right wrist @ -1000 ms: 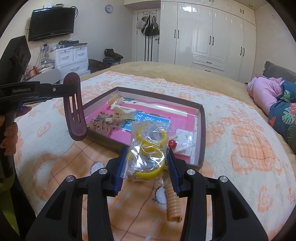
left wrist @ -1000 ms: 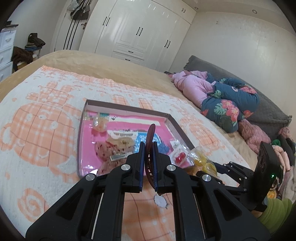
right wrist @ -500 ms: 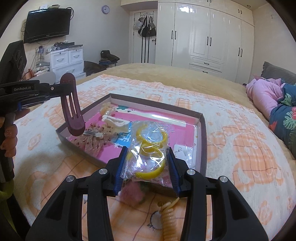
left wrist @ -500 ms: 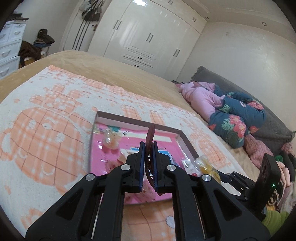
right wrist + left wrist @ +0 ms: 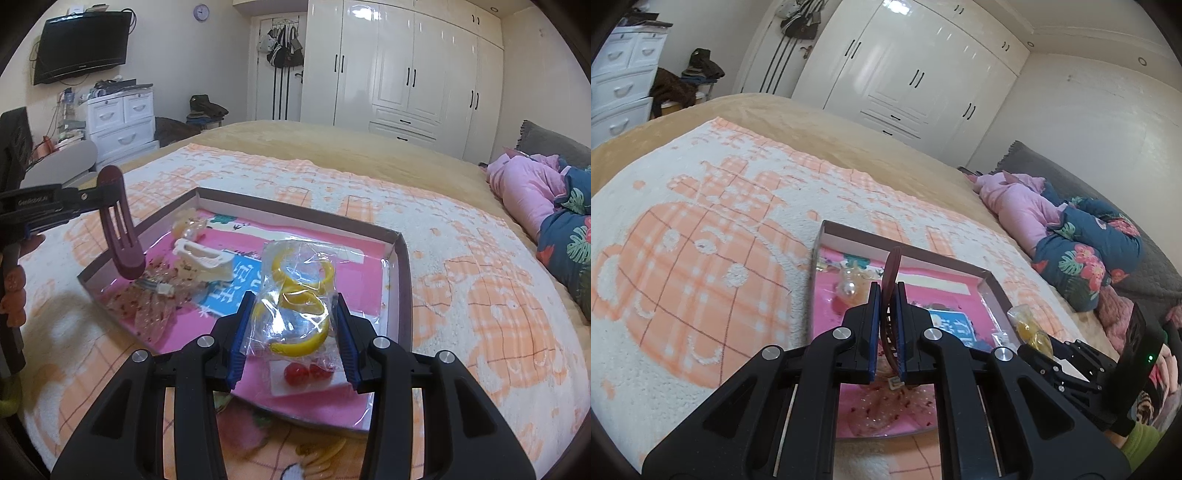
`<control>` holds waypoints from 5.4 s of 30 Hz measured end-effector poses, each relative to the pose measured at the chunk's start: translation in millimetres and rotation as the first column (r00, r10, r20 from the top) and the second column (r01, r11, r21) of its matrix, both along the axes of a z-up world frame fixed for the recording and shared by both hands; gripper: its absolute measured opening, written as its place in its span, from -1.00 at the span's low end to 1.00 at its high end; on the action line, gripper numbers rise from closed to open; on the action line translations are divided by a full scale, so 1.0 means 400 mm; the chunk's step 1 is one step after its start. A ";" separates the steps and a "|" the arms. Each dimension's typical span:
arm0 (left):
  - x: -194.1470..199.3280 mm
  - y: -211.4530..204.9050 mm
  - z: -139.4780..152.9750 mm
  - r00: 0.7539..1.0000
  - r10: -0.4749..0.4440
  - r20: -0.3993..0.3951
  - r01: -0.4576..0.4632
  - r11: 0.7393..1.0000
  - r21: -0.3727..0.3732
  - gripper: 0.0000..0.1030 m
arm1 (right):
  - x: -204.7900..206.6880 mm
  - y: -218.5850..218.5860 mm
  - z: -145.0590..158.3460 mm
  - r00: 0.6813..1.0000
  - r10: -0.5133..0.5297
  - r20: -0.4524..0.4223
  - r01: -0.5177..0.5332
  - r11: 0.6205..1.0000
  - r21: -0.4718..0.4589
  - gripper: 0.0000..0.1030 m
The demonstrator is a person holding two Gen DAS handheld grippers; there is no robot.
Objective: Organize jewelry
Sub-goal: 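Carry the maroon clip and yellow bangle bag over the box with both tools, then release the maroon clip into the box with the left tool while the right tool releases the bangle bag, then withdraw both open tools from the box toward the pompom and coiled tie, then grasp the pink pompom clip with the left tool while the right tool grasps the beige coiled tie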
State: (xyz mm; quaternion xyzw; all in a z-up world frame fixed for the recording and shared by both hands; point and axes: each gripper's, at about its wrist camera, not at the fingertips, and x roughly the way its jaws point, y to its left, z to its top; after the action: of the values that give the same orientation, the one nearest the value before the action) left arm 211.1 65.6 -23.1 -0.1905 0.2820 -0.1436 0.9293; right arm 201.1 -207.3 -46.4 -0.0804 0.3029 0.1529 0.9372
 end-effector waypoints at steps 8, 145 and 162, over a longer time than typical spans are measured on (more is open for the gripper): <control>0.020 0.014 -0.028 1.000 0.013 -0.016 -0.013 1.000 -0.011 -0.95 | 0.049 -0.024 -0.031 0.998 -0.053 -0.038 0.053 0.999 0.006 -0.23; -0.157 -0.360 -0.108 0.951 -0.270 -0.151 0.296 0.934 0.198 0.78 | -0.283 -0.208 -0.091 0.990 -0.122 -0.071 0.123 0.992 0.012 0.64; -0.122 -0.405 -0.147 0.925 -0.324 -0.197 0.360 0.913 0.192 0.32 | -0.230 -0.157 -0.146 0.988 -0.031 -0.153 0.030 1.000 -0.007 -0.37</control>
State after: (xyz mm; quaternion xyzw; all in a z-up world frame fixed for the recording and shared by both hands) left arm 162.2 -96.3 -82.0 -0.0426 0.3996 -0.2557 0.8793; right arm 109.2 -270.3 -104.8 -0.0659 0.3754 0.1435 0.9133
